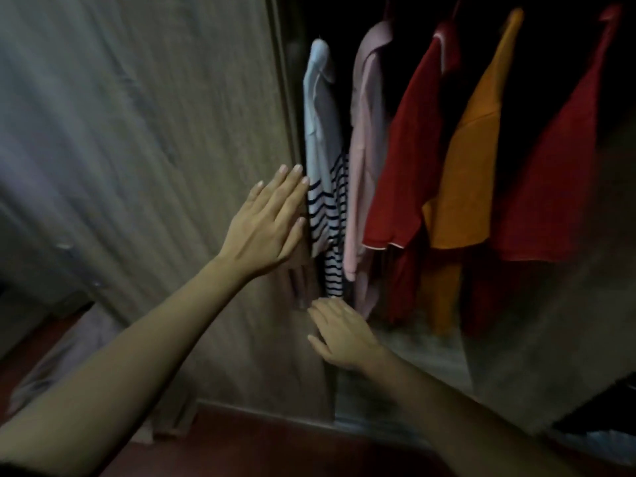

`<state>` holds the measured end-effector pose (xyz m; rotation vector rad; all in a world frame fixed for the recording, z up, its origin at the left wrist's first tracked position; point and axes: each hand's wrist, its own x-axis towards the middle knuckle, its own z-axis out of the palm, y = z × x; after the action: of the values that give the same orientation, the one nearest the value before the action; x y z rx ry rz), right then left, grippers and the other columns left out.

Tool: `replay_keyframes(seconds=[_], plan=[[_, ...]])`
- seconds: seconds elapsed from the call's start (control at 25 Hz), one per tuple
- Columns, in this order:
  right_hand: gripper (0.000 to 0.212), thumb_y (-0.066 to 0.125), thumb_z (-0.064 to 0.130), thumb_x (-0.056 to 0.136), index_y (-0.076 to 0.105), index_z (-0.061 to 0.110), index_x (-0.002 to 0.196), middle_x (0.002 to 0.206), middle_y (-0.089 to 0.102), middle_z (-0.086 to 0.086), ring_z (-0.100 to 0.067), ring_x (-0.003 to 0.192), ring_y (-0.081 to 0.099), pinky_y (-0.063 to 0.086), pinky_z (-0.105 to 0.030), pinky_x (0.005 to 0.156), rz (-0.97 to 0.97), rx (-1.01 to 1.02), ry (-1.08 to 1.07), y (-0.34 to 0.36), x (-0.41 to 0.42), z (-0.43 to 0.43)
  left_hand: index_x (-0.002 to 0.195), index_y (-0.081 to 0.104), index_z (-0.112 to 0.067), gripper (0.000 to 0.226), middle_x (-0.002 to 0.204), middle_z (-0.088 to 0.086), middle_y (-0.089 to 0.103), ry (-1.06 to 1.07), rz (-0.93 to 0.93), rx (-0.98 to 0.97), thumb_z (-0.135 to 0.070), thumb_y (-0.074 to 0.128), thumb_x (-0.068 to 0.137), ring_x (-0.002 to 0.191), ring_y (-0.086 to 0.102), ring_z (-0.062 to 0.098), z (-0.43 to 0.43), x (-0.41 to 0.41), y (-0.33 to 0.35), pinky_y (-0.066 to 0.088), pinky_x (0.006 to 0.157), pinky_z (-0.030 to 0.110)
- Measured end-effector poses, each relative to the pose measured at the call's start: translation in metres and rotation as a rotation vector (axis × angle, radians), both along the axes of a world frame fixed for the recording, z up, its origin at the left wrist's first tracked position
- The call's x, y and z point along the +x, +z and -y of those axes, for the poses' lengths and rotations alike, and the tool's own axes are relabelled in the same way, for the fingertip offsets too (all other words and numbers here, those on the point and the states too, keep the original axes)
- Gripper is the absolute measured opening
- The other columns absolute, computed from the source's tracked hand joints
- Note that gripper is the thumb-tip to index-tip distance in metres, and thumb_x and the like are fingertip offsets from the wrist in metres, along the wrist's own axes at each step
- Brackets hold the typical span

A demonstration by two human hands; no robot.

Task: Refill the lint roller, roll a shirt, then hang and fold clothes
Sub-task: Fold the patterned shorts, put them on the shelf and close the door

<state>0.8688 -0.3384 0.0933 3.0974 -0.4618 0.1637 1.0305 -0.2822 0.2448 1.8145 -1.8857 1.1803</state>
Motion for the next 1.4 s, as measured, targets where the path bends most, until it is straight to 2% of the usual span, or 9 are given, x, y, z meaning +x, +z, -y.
replay_keyframes(seconds=[0.16,0.32,0.4,0.56,0.72,0.92,1.12,1.28,1.4], plan=[[0.056,0.068,0.048,0.064,0.070,0.011,0.106,0.109,0.070,-0.003,-0.019,0.110,0.062,0.025,-0.036,0.107,-0.284,-0.292,0.025,-0.006,0.062,-0.002,0.143,0.031,-0.005,0.053,0.149,0.014,0.034,0.086,0.148,0.048,-0.030,0.034,0.096,0.139,0.024,0.023,-0.009,0.055,-0.002,0.021,0.111,0.040],[0.046,0.030,0.021,0.098,0.033,0.001,0.140,0.145,0.036,-0.012,-0.027,0.135,0.030,0.004,-0.040,0.119,-0.323,-0.630,0.148,-0.006,0.085,0.012,0.146,0.024,-0.007,0.055,0.152,0.009,0.023,0.050,0.251,0.045,-0.031,0.031,0.097,0.144,0.013,0.020,-0.002,0.079,-0.005,0.016,0.112,0.041],[0.043,0.029,0.017,0.098,0.037,0.002,0.138,0.143,0.036,-0.010,-0.027,0.132,0.031,0.007,-0.038,0.119,-0.339,-0.718,0.202,-0.001,0.082,0.014,0.147,0.021,-0.007,0.055,0.153,0.006,0.018,0.026,0.268,-0.002,-0.031,0.030,0.098,0.146,0.001,0.018,0.002,0.082,-0.009,0.011,0.113,0.040],[0.038,0.037,0.025,0.093,0.062,0.016,0.120,0.122,0.055,0.001,-0.018,0.114,0.050,0.032,-0.033,0.110,-0.403,-0.724,0.244,-0.003,0.069,0.028,0.148,0.016,-0.008,0.057,0.153,0.006,0.018,-0.054,0.261,-0.027,-0.029,0.029,0.096,0.145,-0.006,0.018,0.017,0.071,-0.012,0.007,0.114,0.040],[0.033,0.046,0.031,0.085,0.069,0.023,0.107,0.106,0.063,0.008,-0.012,0.099,0.058,0.042,-0.027,0.100,-0.450,-0.723,0.223,0.001,0.028,0.045,0.148,0.016,-0.011,0.061,0.153,0.003,0.017,-0.157,0.289,-0.042,-0.027,0.036,0.093,0.145,-0.003,0.017,0.044,0.045,-0.011,0.006,0.114,0.040],[0.043,0.041,0.028,0.093,0.048,0.010,0.132,0.129,0.049,-0.006,-0.022,0.121,0.044,0.029,-0.037,0.113,-0.520,-0.822,0.101,-0.001,-0.052,0.069,0.148,0.019,-0.011,0.056,0.153,0.003,0.017,-0.292,0.288,-0.098,-0.027,0.031,0.095,0.145,-0.003,0.016,0.093,-0.023,-0.012,0.006,0.114,0.038],[0.044,0.038,0.023,0.095,0.042,0.005,0.135,0.138,0.042,-0.011,-0.026,0.130,0.037,0.020,-0.040,0.116,-0.539,-0.802,-0.010,0.002,-0.136,0.096,0.147,0.024,-0.009,0.056,0.153,0.004,0.016,-0.338,0.265,-0.130,-0.027,0.032,0.094,0.145,-0.003,0.016,0.139,-0.115,-0.015,0.003,0.113,0.037],[0.043,0.040,0.020,0.094,0.042,0.004,0.135,0.140,0.040,-0.013,-0.028,0.131,0.035,0.017,-0.042,0.117,-0.578,-0.754,-0.083,0.005,-0.204,0.122,0.146,0.025,-0.010,0.055,0.152,0.004,0.019,-0.329,0.277,-0.139,-0.027,0.030,0.094,0.144,0.014,0.018,0.173,-0.187,-0.015,0.003,0.112,0.038],[0.045,0.045,0.019,0.093,0.042,0.007,0.135,0.140,0.039,-0.012,-0.027,0.131,0.035,0.018,-0.041,0.117,-0.618,-0.741,-0.114,0.007,-0.251,0.142,0.147,0.024,-0.010,0.055,0.153,0.004,0.019,-0.309,0.275,-0.140,-0.028,0.025,0.095,0.143,0.011,0.017,0.195,-0.235,-0.015,0.002,0.113,0.037]])
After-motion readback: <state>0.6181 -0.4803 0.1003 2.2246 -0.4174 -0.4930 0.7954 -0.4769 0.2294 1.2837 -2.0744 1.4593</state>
